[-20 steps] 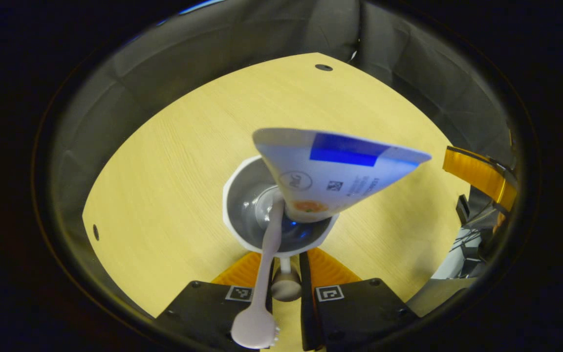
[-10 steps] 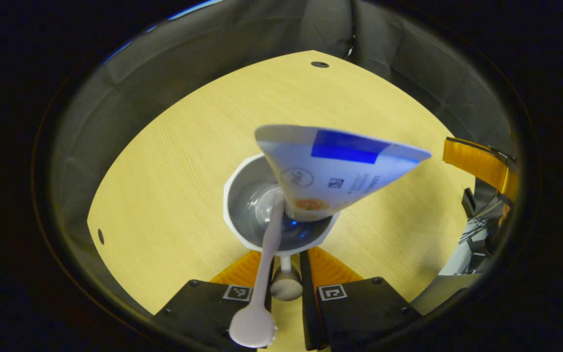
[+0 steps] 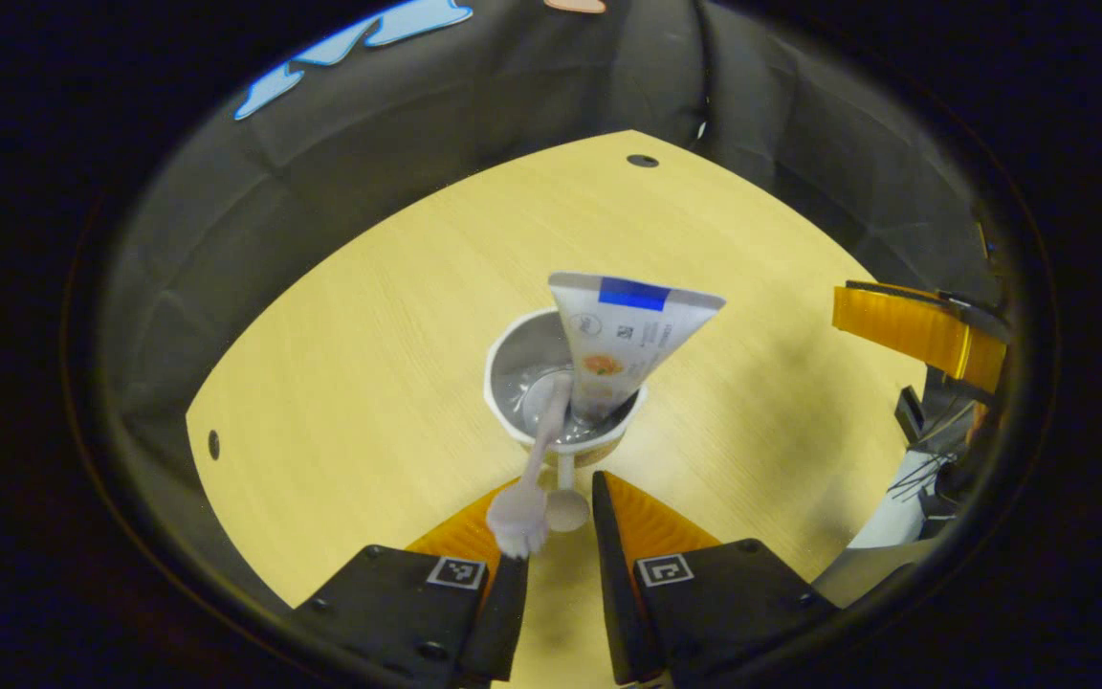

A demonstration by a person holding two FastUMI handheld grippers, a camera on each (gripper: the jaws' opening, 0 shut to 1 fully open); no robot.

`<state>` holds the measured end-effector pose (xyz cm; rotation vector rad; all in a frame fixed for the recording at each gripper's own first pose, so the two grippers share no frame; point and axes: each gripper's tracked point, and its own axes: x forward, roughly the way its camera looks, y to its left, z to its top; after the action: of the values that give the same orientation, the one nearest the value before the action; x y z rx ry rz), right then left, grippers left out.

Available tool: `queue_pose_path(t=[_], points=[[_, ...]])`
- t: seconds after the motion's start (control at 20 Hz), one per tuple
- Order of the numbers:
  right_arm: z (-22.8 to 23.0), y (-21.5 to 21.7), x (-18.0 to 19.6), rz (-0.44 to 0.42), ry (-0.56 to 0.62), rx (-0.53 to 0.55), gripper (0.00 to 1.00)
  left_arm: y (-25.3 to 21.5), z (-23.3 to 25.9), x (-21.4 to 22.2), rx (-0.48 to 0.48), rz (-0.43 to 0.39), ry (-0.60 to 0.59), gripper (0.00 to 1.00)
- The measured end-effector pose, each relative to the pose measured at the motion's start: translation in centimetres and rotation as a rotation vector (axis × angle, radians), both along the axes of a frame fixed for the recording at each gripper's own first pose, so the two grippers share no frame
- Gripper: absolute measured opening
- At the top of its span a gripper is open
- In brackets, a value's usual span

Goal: Put the toothbrush and toothpaste on the desktop into the cup, then pick up the cup and place it on the coaster on the desktop.

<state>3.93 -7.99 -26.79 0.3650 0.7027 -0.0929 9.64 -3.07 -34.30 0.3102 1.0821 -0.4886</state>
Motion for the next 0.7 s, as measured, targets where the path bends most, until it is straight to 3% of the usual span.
queue_pose_path(t=[0.05, 0.1, 0.15, 0.2, 0.3, 0.5, 0.7], points=[[0.5, 0.4, 0.0, 0.015, -0.009, -0.003, 0.55, 0.4, 0.5, -0.4, -0.01, 0.017, -0.009, 0.43], [1.1, 0.9, 0.1, 0.033, -0.021, -0.007, 0.55, 0.7, 0.9, -0.9, -0.023, 0.035, -0.02, 0.36], [1.8, 1.3, 0.2, 0.05, -0.035, -0.012, 0.55, 1.3, 1.5, -1.3, -0.029, 0.054, -0.035, 0.36], [2.3, 1.7, 0.2, 0.067, -0.05, -0.016, 0.55, 2.0, 2.0, -1.8, -0.038, 0.074, -0.057, 0.45], [4.0, 2.8, 0.3, 0.104, -0.087, -0.03, 0.55, 3.8, 4.0, -2.4, -0.051, 0.12, -0.126, 0.44], [7.6, 4.5, 0.7, 0.17, -0.173, -0.062, 0.54, 7.6, 10.6, -4.2, -0.076, 0.216, -0.33, 0.44], [11.9, 5.8, 1.2, 0.228, -0.272, -0.106, 0.54, 12.0, 20.5, -6.9, -0.115, 0.313, -0.58, 0.44]])
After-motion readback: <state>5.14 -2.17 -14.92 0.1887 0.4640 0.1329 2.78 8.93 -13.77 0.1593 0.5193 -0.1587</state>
